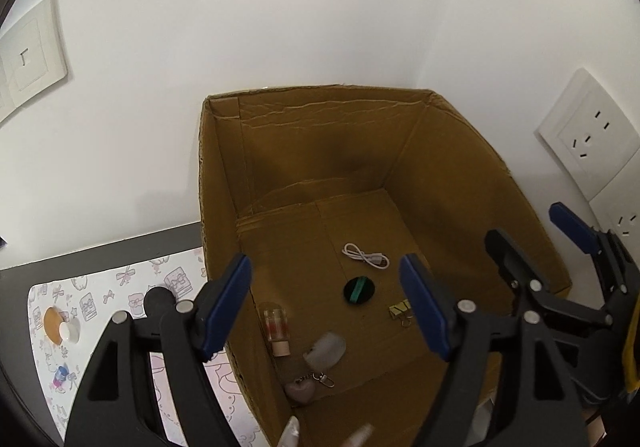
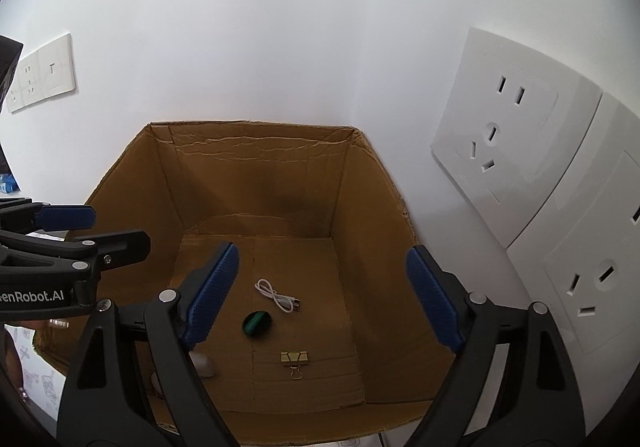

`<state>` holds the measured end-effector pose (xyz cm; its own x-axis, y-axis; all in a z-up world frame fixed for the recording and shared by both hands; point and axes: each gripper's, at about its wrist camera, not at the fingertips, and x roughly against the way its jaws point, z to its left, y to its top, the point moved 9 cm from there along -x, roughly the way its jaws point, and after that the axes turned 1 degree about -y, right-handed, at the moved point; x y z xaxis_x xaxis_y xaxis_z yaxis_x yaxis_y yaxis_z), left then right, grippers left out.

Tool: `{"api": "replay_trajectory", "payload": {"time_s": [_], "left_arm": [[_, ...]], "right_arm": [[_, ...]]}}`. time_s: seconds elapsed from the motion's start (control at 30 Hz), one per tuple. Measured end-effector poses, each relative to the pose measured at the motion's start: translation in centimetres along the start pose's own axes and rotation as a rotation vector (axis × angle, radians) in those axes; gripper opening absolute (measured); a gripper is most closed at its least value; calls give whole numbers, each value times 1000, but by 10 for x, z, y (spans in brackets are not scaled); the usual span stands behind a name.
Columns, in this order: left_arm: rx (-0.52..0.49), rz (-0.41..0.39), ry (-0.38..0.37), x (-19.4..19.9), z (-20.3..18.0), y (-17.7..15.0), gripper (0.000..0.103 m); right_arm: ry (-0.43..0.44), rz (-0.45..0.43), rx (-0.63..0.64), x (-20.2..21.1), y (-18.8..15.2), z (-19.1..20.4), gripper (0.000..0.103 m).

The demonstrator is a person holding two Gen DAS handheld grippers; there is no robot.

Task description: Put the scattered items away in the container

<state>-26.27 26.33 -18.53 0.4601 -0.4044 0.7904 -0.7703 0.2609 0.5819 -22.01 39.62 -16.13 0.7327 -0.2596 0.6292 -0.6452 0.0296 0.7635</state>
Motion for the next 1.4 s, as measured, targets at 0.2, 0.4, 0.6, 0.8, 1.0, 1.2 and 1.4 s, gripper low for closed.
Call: {"api": "replay_trajectory", "payload": {"time_s": [0.2, 0.4, 0.6, 0.8, 1.0, 1.2, 1.4], "left_arm": [[6, -19, 1, 5, 2, 2, 75], [0, -31, 7, 11, 3, 3, 75], [-8, -53, 32, 21, 6, 3, 75], [-15, -62, 85, 32, 16, 0, 75], [-2, -78, 118, 47, 29, -5, 75], [32, -84, 148, 64, 49, -15, 75], [52, -101, 189, 85, 74, -26, 75]], "right_arm": [[3, -11, 0, 6, 0, 5, 87], [10, -11, -3, 9, -1, 8, 87], [19, -16, -13, 14, 0, 7, 87], [37, -28, -19, 21, 2, 10, 87], [64, -39, -13, 29, 6, 21, 87], [96, -49, 8, 40, 6, 43, 87], [130, -60, 31, 51, 4, 73, 87]]}}
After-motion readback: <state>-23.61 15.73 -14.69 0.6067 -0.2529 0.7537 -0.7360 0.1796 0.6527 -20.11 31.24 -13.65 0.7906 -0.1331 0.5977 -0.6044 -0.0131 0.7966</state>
